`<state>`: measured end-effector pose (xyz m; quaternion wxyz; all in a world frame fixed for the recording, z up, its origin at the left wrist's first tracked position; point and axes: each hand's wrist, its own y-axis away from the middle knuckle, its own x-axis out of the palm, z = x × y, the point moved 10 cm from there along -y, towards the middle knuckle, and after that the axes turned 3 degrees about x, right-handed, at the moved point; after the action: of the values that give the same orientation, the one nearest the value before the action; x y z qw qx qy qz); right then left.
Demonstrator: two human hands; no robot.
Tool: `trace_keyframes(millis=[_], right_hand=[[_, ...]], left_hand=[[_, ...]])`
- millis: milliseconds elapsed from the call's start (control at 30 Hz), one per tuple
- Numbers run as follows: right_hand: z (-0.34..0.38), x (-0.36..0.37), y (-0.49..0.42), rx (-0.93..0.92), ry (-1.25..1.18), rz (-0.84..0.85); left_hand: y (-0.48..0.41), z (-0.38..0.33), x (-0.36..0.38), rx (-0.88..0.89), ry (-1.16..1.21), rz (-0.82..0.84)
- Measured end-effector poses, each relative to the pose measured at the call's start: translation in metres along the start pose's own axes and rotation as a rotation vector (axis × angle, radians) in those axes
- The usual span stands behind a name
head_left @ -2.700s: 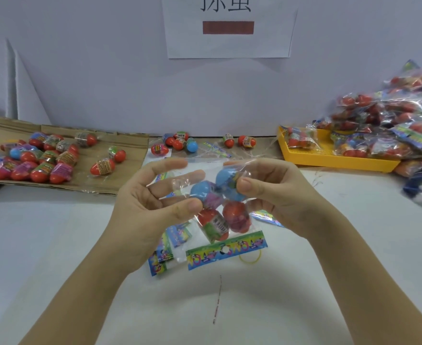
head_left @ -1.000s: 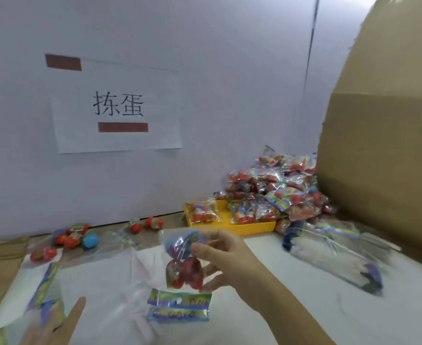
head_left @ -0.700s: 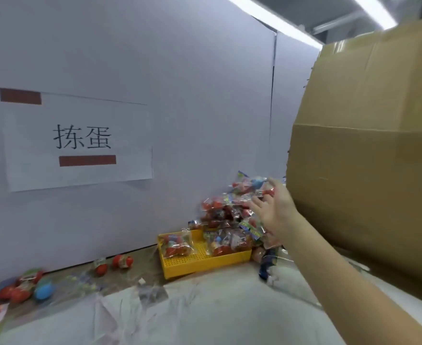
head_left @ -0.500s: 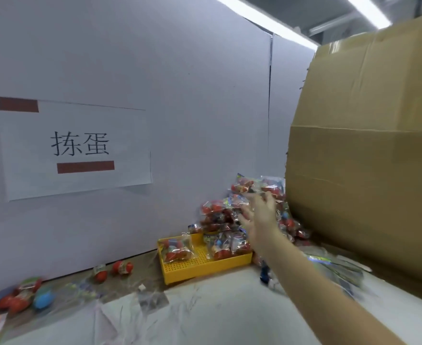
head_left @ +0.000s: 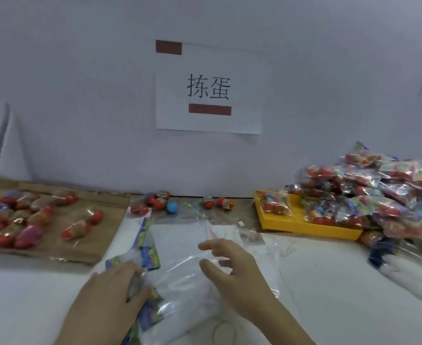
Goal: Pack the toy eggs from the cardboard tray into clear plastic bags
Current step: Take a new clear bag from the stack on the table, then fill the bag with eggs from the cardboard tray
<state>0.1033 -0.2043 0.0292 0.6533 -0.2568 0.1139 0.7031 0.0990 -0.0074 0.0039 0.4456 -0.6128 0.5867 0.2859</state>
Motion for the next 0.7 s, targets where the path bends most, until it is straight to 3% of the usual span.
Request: trace_keyframes(millis=[67,133,267,333,433,600,700], right_hand=[[-0.002,0.017,0.005,-0.044,0.180,0.070],[-0.009,0.022,0.006,0.005,0.180,0.088],[-0.010,0.014,0.005,0.119,-0.108,-0.013],[-0.014,0.009,0.003,0.155,-0.319,-0.051],[-0.014,0.000,-0.001,0.135,-0.515,-0.054],[-0.003,-0.021,-0.002,0.042,-0.619,-0.132],[0.004,-0.016,-0.001,0.029,-0.583,-0.004]], left_hand=[[0.004,-0.001,-0.016,-0.044,0.154,-0.088],[0.006,0.011,-0.021,-0.104,0.454,-0.203],[0.004,0.009,-0.016,-0.137,1.046,-0.200],[0.002,0.004,-0.017,-0.114,1.226,-0.185],[0.005,0.000,-0.020,-0.094,1.284,-0.153],[0.002,-0.002,-0.027,-0.094,1.020,-0.055],[0.003,-0.003,-0.013,-0.239,1.223,0.159]])
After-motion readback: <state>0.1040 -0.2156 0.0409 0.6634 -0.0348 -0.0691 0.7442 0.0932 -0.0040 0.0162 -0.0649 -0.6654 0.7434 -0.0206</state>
